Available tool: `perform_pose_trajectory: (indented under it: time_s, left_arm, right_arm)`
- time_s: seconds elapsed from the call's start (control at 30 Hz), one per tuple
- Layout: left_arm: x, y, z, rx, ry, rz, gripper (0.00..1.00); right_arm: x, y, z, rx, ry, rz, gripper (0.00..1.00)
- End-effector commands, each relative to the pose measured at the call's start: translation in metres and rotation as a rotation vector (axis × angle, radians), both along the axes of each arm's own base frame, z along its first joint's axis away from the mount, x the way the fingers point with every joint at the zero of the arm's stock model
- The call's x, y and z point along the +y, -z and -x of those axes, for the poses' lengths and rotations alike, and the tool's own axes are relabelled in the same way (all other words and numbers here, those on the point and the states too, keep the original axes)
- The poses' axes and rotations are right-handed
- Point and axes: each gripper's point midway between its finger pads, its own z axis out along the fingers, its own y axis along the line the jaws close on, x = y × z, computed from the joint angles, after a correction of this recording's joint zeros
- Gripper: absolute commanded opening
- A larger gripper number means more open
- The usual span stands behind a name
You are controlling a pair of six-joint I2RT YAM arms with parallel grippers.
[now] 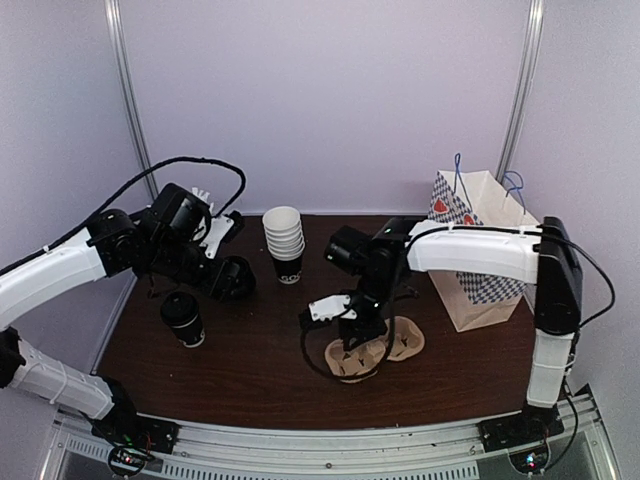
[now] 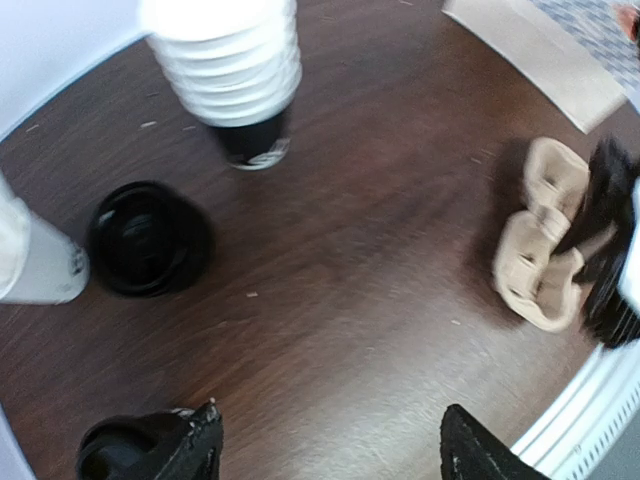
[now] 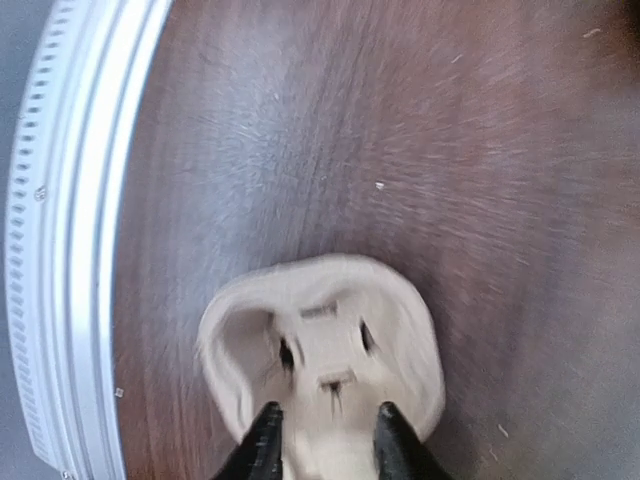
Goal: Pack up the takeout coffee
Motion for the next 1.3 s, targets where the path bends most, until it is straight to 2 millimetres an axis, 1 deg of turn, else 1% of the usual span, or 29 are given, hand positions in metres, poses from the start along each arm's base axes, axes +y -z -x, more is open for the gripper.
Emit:
perform_pose_trajectory:
  time_s: [0.0, 0.07, 0.1, 0.13, 0.2, 0.27, 0.37, 0.43, 0.5, 0.53, 0.57, 0.6, 0.67, 0.77, 0.83, 0.9, 1.0, 1.1, 1.27]
  left_arm:
    - [-0.058, -0.011, 0.012, 0.003, 0.297, 0.116, 0.76]
    - [-0.079, -0.009, 0.014, -0.011, 0.361, 0.105, 0.76]
    - [-0.091, -0.003, 0.014, -0.004, 0.395, 0.089, 0.75]
    - [-0.102, -0.001, 0.015, -0.005, 0.425, 0.078, 0.74]
    - [-0.124, 0.006, 0.016, 0.011, 0.488, 0.059, 0.72]
    - [-0.146, 0.016, 0.013, 0.036, 0.524, 0.033, 0.7]
    - [-0.178, 0.032, 0.009, 0.067, 0.554, 0.023, 0.62]
    - [-0.203, 0.045, 0.011, 0.103, 0.597, 0.031, 0.6]
    - [-0.224, 0.059, 0.014, 0.14, 0.636, 0.021, 0.6]
    - [-0.235, 0.063, 0.015, 0.147, 0.647, 0.01, 0.6]
    - [-0.242, 0.071, 0.018, 0.165, 0.66, -0.019, 0.59]
    - [-0.253, 0.069, 0.018, 0.153, 0.676, -0.024, 0.59]
    - [-0.267, 0.082, 0.024, 0.164, 0.705, -0.063, 0.6]
    - [-0.279, 0.097, 0.035, 0.175, 0.736, -0.115, 0.6]
    - [-0.282, 0.108, 0.04, 0.184, 0.741, -0.156, 0.6]
    - [-0.281, 0.116, 0.044, 0.194, 0.74, -0.187, 0.6]
    - [-0.277, 0.127, 0.045, 0.209, 0.726, -0.231, 0.6]
    - [-0.273, 0.137, 0.048, 0.243, 0.735, -0.252, 0.6]
    - [-0.276, 0.143, 0.039, 0.211, 0.7, -0.268, 0.58]
  right_arm:
    - [-0.04, -0.083, -0.01, -0.058, 0.128, -0.137, 0.36]
    - [-0.063, -0.108, -0.021, -0.068, 0.211, -0.194, 0.38]
    - [-0.074, -0.122, -0.026, -0.075, 0.255, -0.234, 0.39]
    - [-0.086, -0.136, -0.032, -0.083, 0.304, -0.276, 0.41]
    - [-0.11, -0.158, -0.043, -0.115, 0.391, -0.356, 0.44]
    - [-0.132, -0.171, -0.051, -0.169, 0.454, -0.392, 0.47]
    - [-0.155, -0.177, -0.059, -0.237, 0.532, -0.4, 0.48]
    - [-0.166, -0.178, -0.065, -0.261, 0.591, -0.414, 0.49]
    - [-0.173, -0.179, -0.068, -0.259, 0.634, -0.446, 0.5]
    - [-0.175, -0.18, -0.07, -0.258, 0.65, -0.457, 0.5]
    - [-0.177, -0.18, -0.071, -0.253, 0.663, -0.463, 0.5]
    - [-0.179, -0.182, -0.072, -0.254, 0.67, -0.47, 0.5]
    - [-0.181, -0.186, -0.074, -0.26, 0.685, -0.483, 0.5]
    - [-0.182, -0.188, -0.076, -0.26, 0.699, -0.496, 0.5]
    - [-0.182, -0.187, -0.076, -0.259, 0.702, -0.499, 0.5]
    - [-0.183, -0.185, -0.077, -0.254, 0.707, -0.501, 0.5]
    - [-0.183, -0.185, -0.077, -0.251, 0.71, -0.509, 0.5]
    - [-0.185, -0.189, -0.077, -0.25, 0.721, -0.521, 0.5]
    - [-0.185, -0.194, -0.076, -0.246, 0.723, -0.53, 0.5]
